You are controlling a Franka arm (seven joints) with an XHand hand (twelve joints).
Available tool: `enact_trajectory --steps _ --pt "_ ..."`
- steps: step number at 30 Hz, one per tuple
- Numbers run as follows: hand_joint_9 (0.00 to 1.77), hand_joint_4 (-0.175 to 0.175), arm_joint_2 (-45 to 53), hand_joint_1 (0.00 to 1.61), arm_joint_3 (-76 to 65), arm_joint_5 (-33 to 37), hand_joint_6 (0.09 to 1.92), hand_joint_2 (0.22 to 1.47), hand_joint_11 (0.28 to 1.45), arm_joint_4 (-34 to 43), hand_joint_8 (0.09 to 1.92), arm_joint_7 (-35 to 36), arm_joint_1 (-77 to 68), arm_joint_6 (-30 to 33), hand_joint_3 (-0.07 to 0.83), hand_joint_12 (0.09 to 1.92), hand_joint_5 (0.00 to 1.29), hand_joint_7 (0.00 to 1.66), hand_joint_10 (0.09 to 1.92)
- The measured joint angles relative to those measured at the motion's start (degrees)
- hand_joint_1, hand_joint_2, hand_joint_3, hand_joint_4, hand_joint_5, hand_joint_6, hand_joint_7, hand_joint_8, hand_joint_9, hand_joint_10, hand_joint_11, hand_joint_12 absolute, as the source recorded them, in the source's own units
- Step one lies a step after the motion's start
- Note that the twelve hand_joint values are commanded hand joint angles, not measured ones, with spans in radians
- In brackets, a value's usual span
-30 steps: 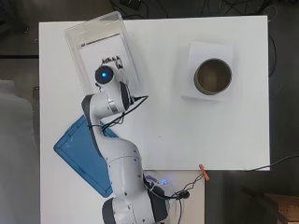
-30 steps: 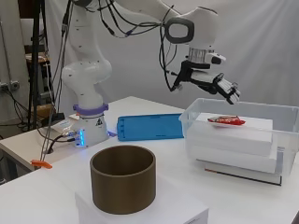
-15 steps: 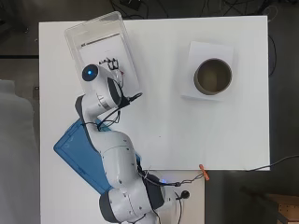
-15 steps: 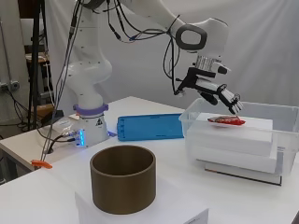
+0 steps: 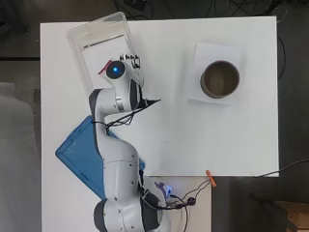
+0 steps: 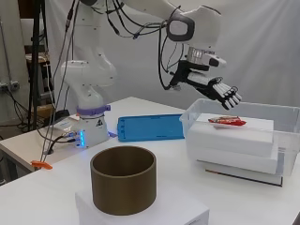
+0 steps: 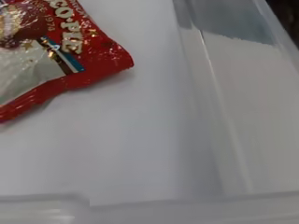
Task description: Teleoperate dual arm-hand system to remove items from a box
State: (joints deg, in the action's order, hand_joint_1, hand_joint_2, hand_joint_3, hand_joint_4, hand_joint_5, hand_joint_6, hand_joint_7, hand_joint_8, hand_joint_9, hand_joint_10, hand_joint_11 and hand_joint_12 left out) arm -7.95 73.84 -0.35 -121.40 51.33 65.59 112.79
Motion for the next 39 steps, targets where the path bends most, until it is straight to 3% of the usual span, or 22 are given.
enact_trajectory --steps 4,7,12,19,20,21,22,23,24,25,26,28,30,34,35,37,38,39 --pt "0.37 -0.036 -6.21 0.28 13.13 3.47 0.09 0.86 0.48 -0.04 0.09 1.49 8.37 0.02 0.0 0.09 0.17 0.25 0.09" --pt "0.46 -0.023 -12.74 0.29 21.08 5.6 0.09 0.88 0.5 -0.03 0.09 2.78 12.13 0.03 0.002 0.09 0.25 0.37 0.09" --pt "0.47 -0.02 -16.09 0.28 23.82 13.68 0.09 0.89 0.52 0.82 0.09 8.52 19.55 -1.26 0.0 0.09 0.28 0.38 0.09" --pt "0.54 -0.011 -18.91 0.37 26.41 15.26 0.09 0.91 0.57 2.73 0.09 11.57 23.67 -3.32 0.005 0.09 0.3 0.44 0.09" --pt "0.58 0.009 -19.06 0.48 26.49 15.1 0.09 0.94 0.59 2.7 0.09 11.57 23.66 -3.25 0.007 0.09 0.39 0.47 0.09" --pt "0.7 0.072 -19.41 0.67 26.8 15.06 0.43 1.03 0.63 2.8 0.09 11.13 23.8 -3.35 0.009 0.09 0.57 0.61 0.09" --pt "0.93 0.069 -20.21 0.89 27.58 15.04 0.78 1.1 0.7 3.26 0.35 10.53 24.42 -3.69 -0.018 0.28 0.71 0.78 0.25" --pt "1.06 0.061 -21.22 0.97 28.58 14.99 1.05 1.16 0.77 3.86 0.82 10.28 25.41 -4.08 -0.019 0.78 0.76 0.87 0.78" --pt "1.09 0.008 -22.05 1.05 29.46 14.82 1.16 1.2 0.79 4.34 1.15 10.34 26.37 -4.35 -0.012 1.17 0.76 0.86 1.22" --pt "1.09 -0.067 -22.51 1.12 30.0 14.58 1.17 1.22 0.78 4.64 1.35 10.31 27.17 -4.66 -0.007 1.41 0.75 0.85 1.47" --pt "1.07 -0.118 -22.54 1.17 29.85 14.51 1.15 1.22 0.75 4.71 1.43 10.27 27.08 -5.05 -0.005 1.51 0.75 0.84 1.56" --pt "1.07 -0.162 -22.5 1.21 26.87 16.22 1.08 1.21 0.7 4.61 1.43 12.18 25.18 -5.8 -0.004 1.55 0.77 0.88 1.46" --pt "1.08 -0.173 -22.98 1.22 21.79 18.88 1.06 1.2 0.66 4.61 1.41 14.83 21.68 -6.63 -0.001 1.49 0.78 0.89 1.34" --pt "1.03 -0.175 -25.52 1.23 -1.27 26.23 0.97 1.19 0.67 5.12 1.43 22.05 9.37 -10.52 -0.001 1.55 0.83 0.88 1.48" --pt "1.04 -0.154 -26.02 1.22 -7.18 27.68 0.97 1.18 0.67 5.18 1.37 22.6 7.0 -12.57 -0.002 1.53 0.84 0.91 1.4" --pt "1.07 -0.023 -26.68 1.19 -18.4 30.26 1.13 1.18 0.63 5.27 1.19 23.72 3.35 -16.21 -0.001 1.37 0.83 0.92 1.03" --pt "1.07 -0.027 -27.0 1.25 -22.23 31.27 1.14 1.16 0.62 5.19 1.07 23.97 2.16 -17.35 -0.001 1.3 0.84 0.92 1.02" --pt "1.05 -0.081 -27.34 1.3 -26.17 32.29 1.17 1.15 0.61 4.87 1.03 24.22 0.92 -18.6 0.001 1.24 0.82 0.9 1.06"
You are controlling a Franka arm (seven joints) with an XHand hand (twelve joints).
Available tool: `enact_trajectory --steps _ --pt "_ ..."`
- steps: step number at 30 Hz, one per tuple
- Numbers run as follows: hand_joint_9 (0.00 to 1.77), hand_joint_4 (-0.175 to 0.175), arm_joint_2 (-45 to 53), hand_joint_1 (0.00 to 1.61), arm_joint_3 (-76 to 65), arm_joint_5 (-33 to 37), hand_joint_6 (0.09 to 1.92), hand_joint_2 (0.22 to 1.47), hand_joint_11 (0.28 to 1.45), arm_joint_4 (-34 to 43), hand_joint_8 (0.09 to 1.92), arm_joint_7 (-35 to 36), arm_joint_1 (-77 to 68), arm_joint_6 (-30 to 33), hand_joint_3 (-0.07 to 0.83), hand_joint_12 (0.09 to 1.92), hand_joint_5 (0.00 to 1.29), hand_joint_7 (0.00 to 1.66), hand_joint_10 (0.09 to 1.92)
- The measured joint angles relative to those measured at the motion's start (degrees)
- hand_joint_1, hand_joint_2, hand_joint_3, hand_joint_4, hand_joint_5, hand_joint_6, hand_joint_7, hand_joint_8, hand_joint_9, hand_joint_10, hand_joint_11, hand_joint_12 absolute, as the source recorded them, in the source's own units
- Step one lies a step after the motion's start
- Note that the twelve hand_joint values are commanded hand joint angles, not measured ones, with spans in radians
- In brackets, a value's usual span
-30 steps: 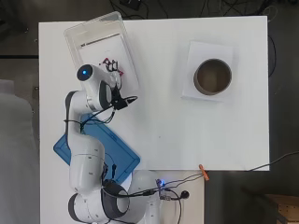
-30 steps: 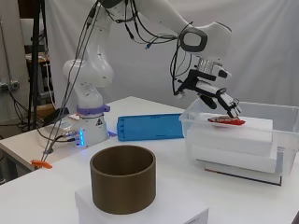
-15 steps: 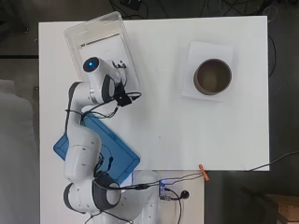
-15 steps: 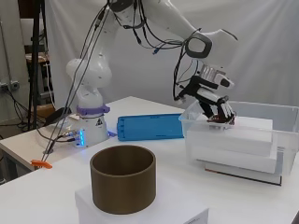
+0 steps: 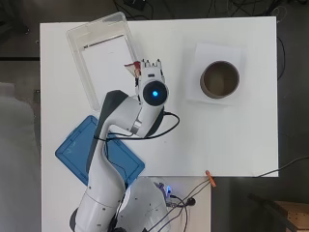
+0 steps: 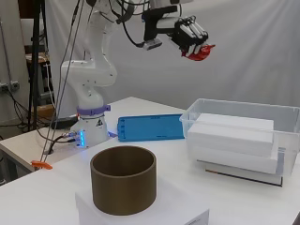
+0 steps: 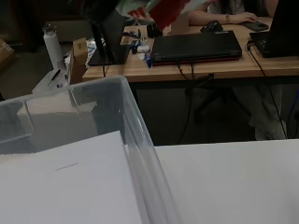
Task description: Teleoperate dual arm-hand system to remove items from a box
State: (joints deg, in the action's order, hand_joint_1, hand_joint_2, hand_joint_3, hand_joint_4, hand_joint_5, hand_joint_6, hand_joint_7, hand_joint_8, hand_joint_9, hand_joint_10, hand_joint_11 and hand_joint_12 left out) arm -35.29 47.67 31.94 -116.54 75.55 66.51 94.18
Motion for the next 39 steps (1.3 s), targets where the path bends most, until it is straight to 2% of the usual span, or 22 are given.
enact_trajectory --steps 1,3,4,7,8,9,11,13,18,20,21,22,23,24,25,27,30,31,35,37,38,39 --pt "1.03 -0.124 -0.33 1.33 -3.94 0.61 1.19 1.15 0.6 -0.45 1.02 0.07 -1.09 -1.51 0.0 1.18 0.82 0.88 1.1" --pt "1.0 -0.087 -0.76 1.34 -11.07 0.72 1.12 1.14 0.61 -1.67 0.99 0.38 -2.53 -3.62 0.0 1.24 0.85 0.89 1.2" --pt "1.0 -0.068 -0.76 1.29 -13.69 0.69 1.08 1.15 0.62 -2.48 1.1 0.46 -2.76 -3.73 0.003 1.35 0.85 0.89 1.23" --pt "0.96 -0.153 2.63 1.22 -16.8 -0.93 1.08 1.22 0.68 -2.06 1.49 -0.61 -3.26 -2.96 0.005 1.64 0.79 0.81 1.6" --pt "0.94 -0.137 4.9 1.2 -16.96 -1.93 1.15 1.24 0.69 -0.61 1.54 -1.41 -3.66 -2.21 0.005 1.67 0.75 0.79 1.67" --pt "0.91 -0.12 8.24 1.18 -17.07 -4.3 1.2 1.25 0.69 1.62 1.56 -1.94 -4.15 -0.5 0.004 1.69 0.72 0.77 1.68" --pt "0.86 -0.148 13.71 1.28 -17.06 -10.52 1.15 1.24 0.66 4.69 1.49 -2.89 -4.99 3.91 -0.002 1.67 0.69 0.73 1.64" --pt "0.85 -0.155 19.13 1.33 -17.46 -16.49 1.12 1.23 0.63 5.95 1.46 -5.77 -6.3 8.66 -0.002 1.64 0.7 0.71 1.6" --pt "0.78 -0.175 31.66 1.45 -18.25 -27.98 1.22 1.25 0.6 8.28 1.72 -18.19 -9.36 12.42 0.004 1.61 0.63 0.56 1.64" --pt "0.74 -0.175 30.88 1.47 -13.09 -27.89 1.24 1.26 0.6 8.46 1.76 -21.03 -5.22 12.35 0.004 1.6 0.62 0.53 1.73" --pt "0.73 -0.175 28.83 1.41 -8.25 -26.19 1.26 1.27 0.65 8.46 1.78 -20.4 -0.45 12.59 0.022 1.69 0.62 0.52 1.76" --pt "0.8 -0.175 26.22 1.31 -2.29 -24.16 1.3 1.25 0.71 8.47 1.82 -19.2 5.96 12.88 0.104 1.78 0.63 0.55 1.82" --pt "0.88 -0.171 23.17 1.24 4.48 -21.83 1.36 1.18 0.77 8.6 1.87 -17.74 13.72 13.21 0.289 1.85 0.64 0.58 1.87" --pt "0.96 -0.107 19.99 1.13 11.26 -19.39 1.44 1.14 0.84 8.75 1.9 -16.11 21.87 13.68 0.364 1.88 0.66 0.67 1.89" --pt "1.02 -0.047 17.28 1.05 16.98 -17.26 1.49 1.12 0.89 8.83 1.92 -14.68 28.9 14.17 0.374 1.9 0.68 0.75 1.91" --pt "1.08 0.019 11.95 0.98 28.95 -12.86 1.52 1.12 0.94 8.68 1.92 -11.9 43.0 15.82 0.357 1.92 0.69 0.82 1.92" --pt "1.1 0.056 6.39 0.95 45.99 -8.42 1.52 1.12 0.96 7.52 1.92 -9.07 61.35 18.98 0.338 1.92 0.7 0.85 1.92" --pt "1.1 0.059 5.61 0.95 49.31 -7.76 1.54 1.1 0.96 7.03 1.92 -8.54 64.52 19.99 0.376 1.92 0.7 0.85 1.92" --pt "1.12 0.064 4.32 0.93 52.7 -6.71 1.67 0.97 0.98 6.84 1.92 -7.88 66.74 21.54 0.699 1.92 0.69 0.88 1.92" --pt "1.17 0.088 3.38 0.91 52.82 -6.83 1.74 0.93 1.01 7.52 1.92 -8.58 65.96 21.52 0.829 1.92 0.69 0.94 1.92" --pt "1.22 0.122 2.55 0.97 53.26 -7.36 1.81 0.96 1.04 8.22 1.92 -9.92 66.0 21.14 0.701 1.92 0.72 0.99 1.92" --pt "1.25 0.147 1.71 1.02 53.71 -8.13 1.86 1.02 1.07 8.9 1.92 -11.82 66.77 20.66 0.523 1.92 0.75 1.03 1.92"
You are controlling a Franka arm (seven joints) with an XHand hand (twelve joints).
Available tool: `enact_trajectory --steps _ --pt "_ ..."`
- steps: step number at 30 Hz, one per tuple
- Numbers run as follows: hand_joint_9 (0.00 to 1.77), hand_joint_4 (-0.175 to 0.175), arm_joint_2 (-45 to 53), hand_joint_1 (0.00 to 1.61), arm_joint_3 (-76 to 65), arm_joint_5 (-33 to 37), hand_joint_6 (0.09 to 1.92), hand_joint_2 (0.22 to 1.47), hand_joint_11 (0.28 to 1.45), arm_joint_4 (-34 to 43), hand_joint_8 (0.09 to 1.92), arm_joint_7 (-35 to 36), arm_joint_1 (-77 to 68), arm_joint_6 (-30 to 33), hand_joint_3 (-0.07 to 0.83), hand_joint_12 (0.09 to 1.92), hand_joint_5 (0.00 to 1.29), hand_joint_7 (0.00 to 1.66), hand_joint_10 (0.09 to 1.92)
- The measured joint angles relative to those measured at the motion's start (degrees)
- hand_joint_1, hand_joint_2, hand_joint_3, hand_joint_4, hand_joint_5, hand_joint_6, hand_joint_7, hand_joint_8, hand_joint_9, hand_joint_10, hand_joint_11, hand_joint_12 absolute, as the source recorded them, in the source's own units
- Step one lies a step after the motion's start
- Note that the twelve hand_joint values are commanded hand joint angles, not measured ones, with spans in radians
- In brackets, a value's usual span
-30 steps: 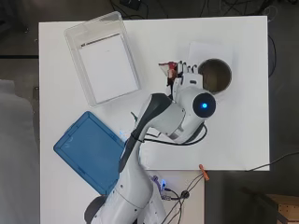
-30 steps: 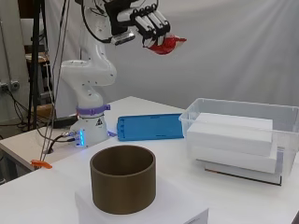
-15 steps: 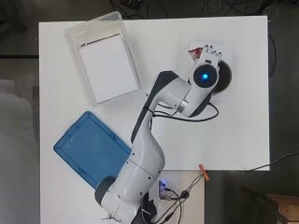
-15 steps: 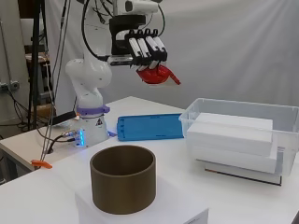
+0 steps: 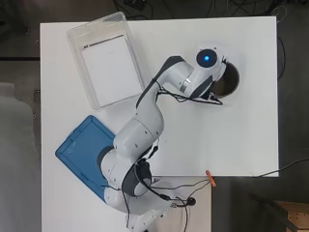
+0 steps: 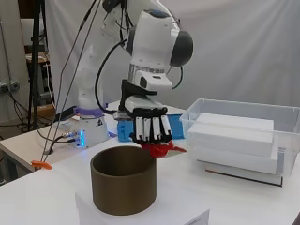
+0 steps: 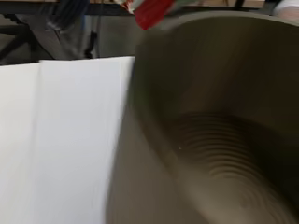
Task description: Teleoperate dual arm-hand system to remove items from a box
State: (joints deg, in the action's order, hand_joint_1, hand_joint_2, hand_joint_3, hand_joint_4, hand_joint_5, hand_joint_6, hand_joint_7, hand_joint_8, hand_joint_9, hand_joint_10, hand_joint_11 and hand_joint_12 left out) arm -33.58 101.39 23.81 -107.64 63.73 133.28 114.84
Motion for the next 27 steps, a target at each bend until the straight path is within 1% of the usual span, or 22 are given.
enact_trajectory --steps 1,2,3,4,5,6,7,8,9,10,11,13,14,15,16,17,19,21,23,25,27 --pt "1.28 0.161 -0.35 1.05 -0.02 -0.49 1.89 1.09 1.08 0.15 1.92 -1.65 1.22 -0.17 0.368 1.92 0.76 1.04 1.92" --pt "1.26 0.169 -0.42 1.08 -0.65 -0.8 1.91 1.14 1.06 -0.09 1.92 -2.43 2.25 -0.23 0.254 1.92 0.77 1.04 1.92" --pt "1.24 0.173 -0.61 1.09 -1.93 -0.92 1.91 1.17 1.04 -0.7 1.92 -2.63 3.05 -0.05 0.182 1.92 0.77 1.03 1.92" --pt "1.22 0.175 -0.88 1.11 -3.43 -0.92 1.92 1.19 1.02 -1.43 1.92 -2.6 3.1 0.27 0.141 1.92 0.77 1.01 1.92" --pt "1.21 0.175 -1.24 1.11 -5.59 -0.78 1.92 1.19 1.02 -2.37 1.92 -2.55 1.4 0.62 0.119 1.92 0.77 1.0 1.92" --pt "0.87 0.142 -1.47 0.71 -6.73 -0.66 1.24 1.02 0.82 -2.89 1.28 -2.52 -0.57 0.8 0.059 1.31 0.49 0.64 1.27" --pt "0.53 0.119 -1.73 0.39 -7.98 -0.56 0.68 0.86 0.63 -3.47 0.71 -2.46 -2.96 0.97 0.023 0.76 0.27 0.35 0.72" --pt "0.3 0.106 -2.02 0.2 -9.38 -0.63 0.35 0.76 0.52 -4.17 0.36 -2.29 -5.22 0.77 0.008 0.41 0.14 0.18 0.37" --pt "0.18 0.098 -2.09 0.1 -11.05 -0.6 0.17 0.71 0.46 -4.76 0.18 -2.09 -6.97 -0.05 0.0 0.22 0.07 0.09 0.19" --pt "0.13 0.088 -1.85 0.05 -13.81 0.13 0.09 0.67 0.44 -5.34 0.09 -1.44 -8.45 -1.94 -0.005 0.12 0.03 0.04 0.1" --pt "0.12 0.073 -1.3 0.02 -16.64 1.79 0.09 0.66 0.43 -5.8 0.09 -0.12 -8.97 -4.22 -0.004 0.09 0.01 0.02 0.09" --pt "0.13 0.048 -0.56 0.0 -21.69 6.27 0.09 0.67 0.43 -6.96 0.09 3.17 -8.85 -8.42 0.005 0.09 0.0 0.0 0.09" --pt "0.15 0.04 -0.68 0.0 -23.49 8.19 0.09 0.68 0.44 -7.55 0.09 4.29 -8.9 -9.35 0.009 0.09 0.0 0.0 0.09" --pt "0.24 0.029 -0.87 0.0 -24.79 9.42 0.09 0.71 0.47 -7.98 0.09 5.07 -9.58 -9.31 0.009 0.09 0.0 0.06 0.09" --pt "0.29 0.023 -1.08 0.0 -26.01 10.57 0.09 0.73 0.49 -8.34 0.09 6.12 -10.97 -8.96 0.01 0.09 0.0 0.1 0.09" --pt "0.3 0.019 -1.56 0.0 -27.75 12.46 0.09 0.75 0.49 -9.07 0.09 8.17 -13.4 -8.56 0.01 0.09 0.0 0.12 0.09" --pt "0.42 -0.016 -2.14 0.01 -30.58 15.33 0.09 0.81 0.52 -10.38 0.09 11.6 -17.65 -8.38 0.008 0.09 0.02 0.24 0.09" --pt "0.45 -0.038 -1.03 0.03 -32.04 17.55 0.09 0.85 0.53 -10.76 0.09 14.97 -21.23 -9.79 0.008 0.09 0.06 0.28 0.09" --pt "0.44 -0.044 3.14 0.02 -29.92 16.96 0.09 0.86 0.53 -10.68 0.09 15.77 -21.1 -10.31 0.007 0.09 0.08 0.28 0.09" --pt "0.43 -0.042 9.85 0.01 -25.15 15.64 0.09 0.86 0.53 -10.3 0.09 16.56 -18.72 -11.81 0.002 0.09 0.11 0.27 0.09" --pt "0.42 -0.039 15.14 0.0 -21.33 16.46 0.09 0.84 0.52 -9.89 0.09 18.85 -17.31 -13.61 -0.006 0.09 0.13 0.27 0.09"
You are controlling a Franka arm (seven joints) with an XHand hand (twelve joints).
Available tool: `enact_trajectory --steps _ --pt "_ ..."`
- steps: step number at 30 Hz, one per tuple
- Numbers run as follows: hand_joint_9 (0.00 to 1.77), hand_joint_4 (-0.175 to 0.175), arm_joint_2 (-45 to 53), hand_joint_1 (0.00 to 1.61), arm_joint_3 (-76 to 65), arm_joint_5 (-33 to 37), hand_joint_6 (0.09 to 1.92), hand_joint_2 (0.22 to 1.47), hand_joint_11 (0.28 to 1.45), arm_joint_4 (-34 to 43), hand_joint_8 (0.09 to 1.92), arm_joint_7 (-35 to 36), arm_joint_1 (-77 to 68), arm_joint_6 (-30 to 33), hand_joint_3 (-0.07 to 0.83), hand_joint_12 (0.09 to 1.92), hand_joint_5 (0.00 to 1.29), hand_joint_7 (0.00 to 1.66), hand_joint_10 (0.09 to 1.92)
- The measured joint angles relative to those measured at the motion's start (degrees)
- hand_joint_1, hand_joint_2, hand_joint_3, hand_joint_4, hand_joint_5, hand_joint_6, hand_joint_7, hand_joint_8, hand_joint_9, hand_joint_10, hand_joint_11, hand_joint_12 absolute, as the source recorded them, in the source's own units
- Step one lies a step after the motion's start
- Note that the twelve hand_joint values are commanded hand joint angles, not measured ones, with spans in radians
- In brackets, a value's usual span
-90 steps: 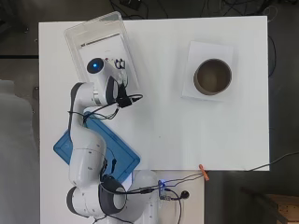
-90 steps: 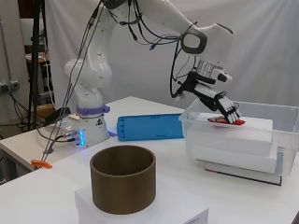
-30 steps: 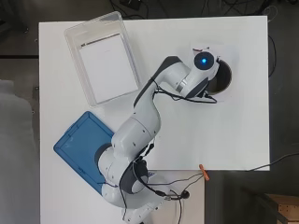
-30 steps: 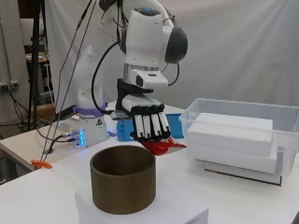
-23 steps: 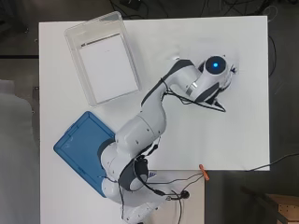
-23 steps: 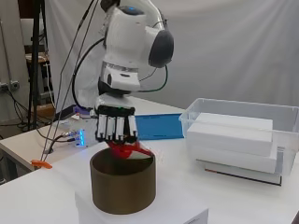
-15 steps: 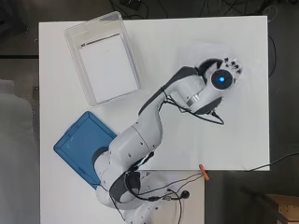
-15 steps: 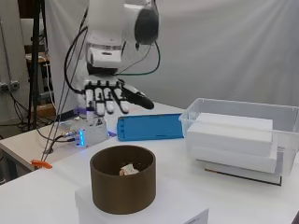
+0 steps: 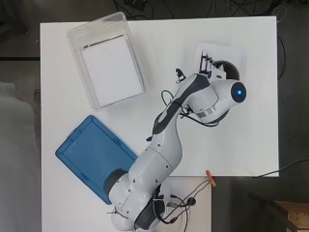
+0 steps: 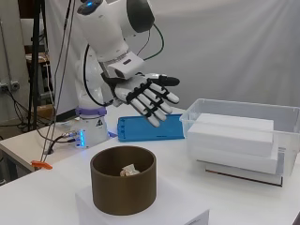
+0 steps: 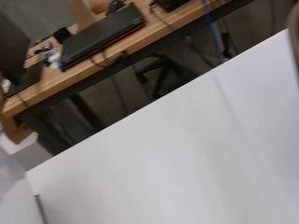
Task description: Teleoperate dual arm-hand system to remove items from a box
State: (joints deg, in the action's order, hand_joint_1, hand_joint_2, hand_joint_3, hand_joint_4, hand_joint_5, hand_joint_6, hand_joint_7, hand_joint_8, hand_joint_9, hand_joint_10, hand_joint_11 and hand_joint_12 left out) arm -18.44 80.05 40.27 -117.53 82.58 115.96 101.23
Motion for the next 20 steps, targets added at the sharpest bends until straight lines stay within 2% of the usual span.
enact_trajectory --steps 4,9,12,15,17,20 --pt "0.38 -0.019 -1.15 0.0 -5.93 1.6 0.09 0.82 0.5 1.56 0.09 3.88 -8.08 -3.97 -0.012 0.09 0.14 0.26 0.09" --pt "0.41 -0.012 -11.48 0.0 -32.02 2.71 0.09 0.82 0.5 2.19 0.09 8.56 -27.87 -8.06 -0.006 0.09 0.15 0.3 0.09" --pt "0.42 -0.002 -18.85 0.0 -41.85 3.13 0.09 0.83 0.5 1.67 0.09 10.87 -39.32 -8.54 0.0 0.09 0.18 0.32 0.09" --pt "0.35 0.003 -25.0 0.0 -51.1 1.06 0.09 0.81 0.44 1.2 0.09 13.49 -48.99 -12.09 -0.007 0.09 0.14 0.25 0.09" --pt "0.31 -0.007 -27.59 0.0 -52.57 -0.68 0.09 0.78 0.41 -1.09 0.09 14.35 -51.56 -10.57 -0.014 0.09 0.09 0.2 0.09" --pt "0.29 -0.027 -29.58 0.0 -52.77 -3.97 0.09 0.79 0.4 -4.4 0.09 13.46 -53.73 -3.21 -0.007 0.09 0.06 0.18 0.09"
